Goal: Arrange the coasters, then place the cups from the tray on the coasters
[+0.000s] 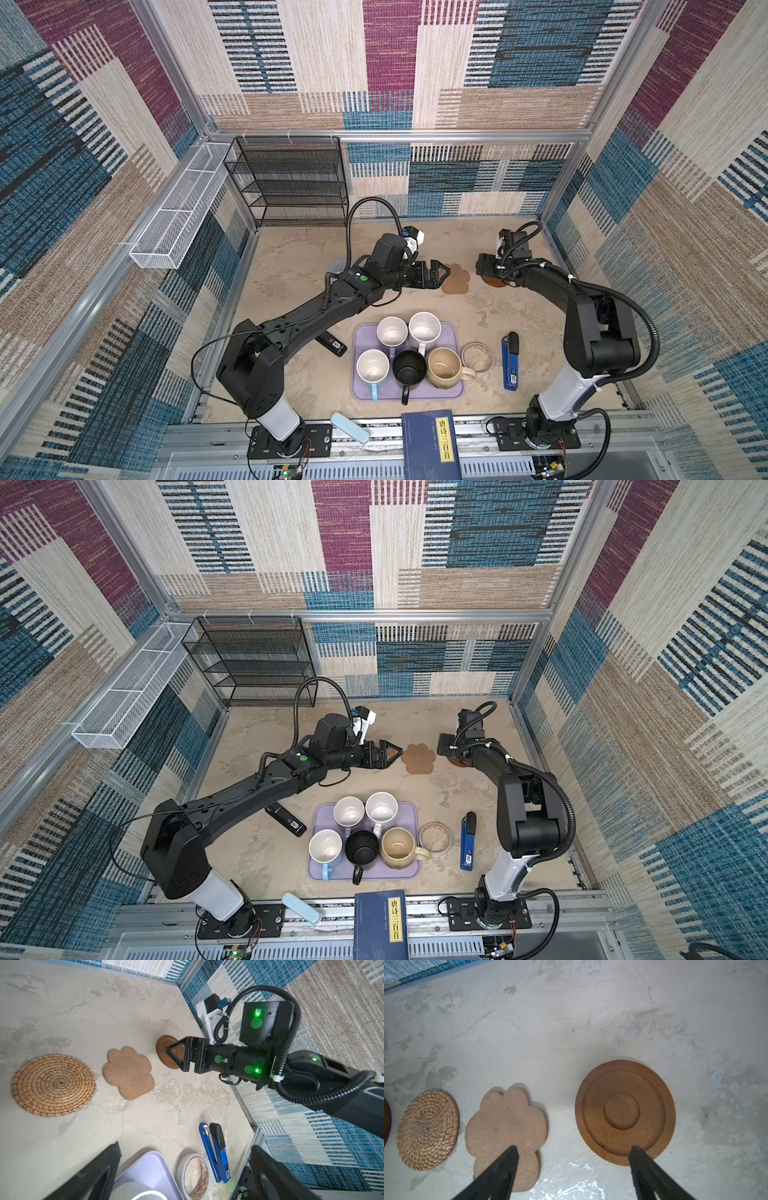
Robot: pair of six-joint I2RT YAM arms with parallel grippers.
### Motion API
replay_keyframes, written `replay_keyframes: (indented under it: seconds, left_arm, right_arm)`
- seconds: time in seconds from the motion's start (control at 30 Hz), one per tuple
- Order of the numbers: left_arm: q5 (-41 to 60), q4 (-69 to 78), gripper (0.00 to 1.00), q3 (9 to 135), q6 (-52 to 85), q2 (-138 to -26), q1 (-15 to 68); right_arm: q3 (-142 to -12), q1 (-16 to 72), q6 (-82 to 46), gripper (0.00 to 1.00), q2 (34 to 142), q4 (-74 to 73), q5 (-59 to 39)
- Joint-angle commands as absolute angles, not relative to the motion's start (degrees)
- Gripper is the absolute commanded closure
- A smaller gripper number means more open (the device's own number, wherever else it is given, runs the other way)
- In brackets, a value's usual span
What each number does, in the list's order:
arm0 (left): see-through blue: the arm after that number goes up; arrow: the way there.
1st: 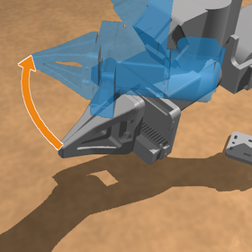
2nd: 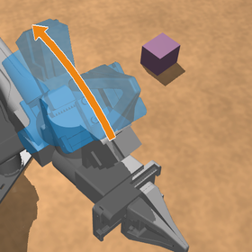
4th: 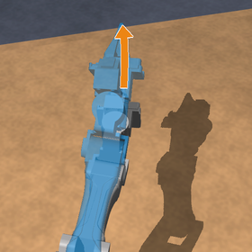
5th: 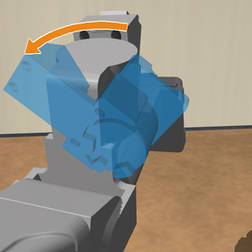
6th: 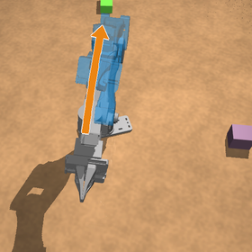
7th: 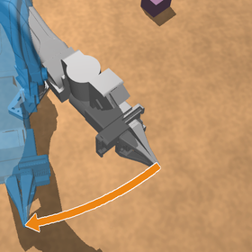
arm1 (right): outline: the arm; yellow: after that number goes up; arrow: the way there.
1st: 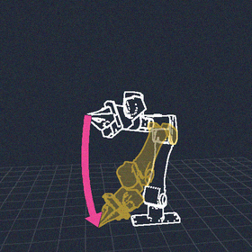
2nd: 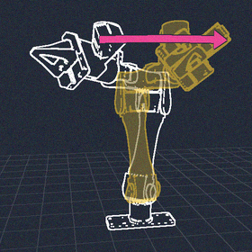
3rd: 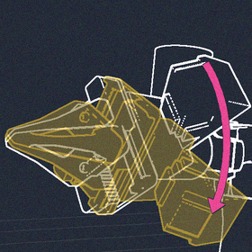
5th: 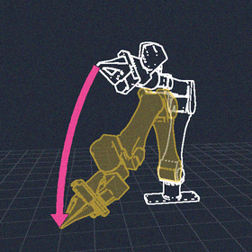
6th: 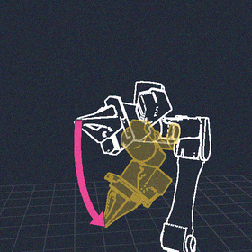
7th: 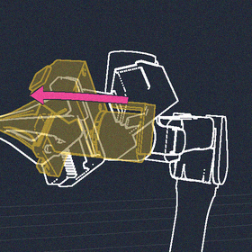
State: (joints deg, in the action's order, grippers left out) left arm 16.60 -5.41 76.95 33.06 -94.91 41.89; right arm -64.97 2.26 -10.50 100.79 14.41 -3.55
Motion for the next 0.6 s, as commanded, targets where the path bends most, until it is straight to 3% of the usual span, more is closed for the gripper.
replay_keyframes:
  seconds: [0.0,0.27,0.57]
  left_arm:
    - [14.40,-5.16,0.00,78.26,33.24,-96.52,41.74]
    - [15.31,0.52,0.00,74.47,35.68,-97.75,41.83]
    - [15.87,1.36,0.00,73.61,35.11,-98.68,41.79]
  right_arm:
    - [-66.01,1.33,-9.51,0.22,103.52,9.92,-5.84]
    - [-68.47,1.26,-7.56,0.34,108.77,10.76,-2.99]
    - [-70.86,1.30,-7.46,0.40,113.30,13.88,-2.07]
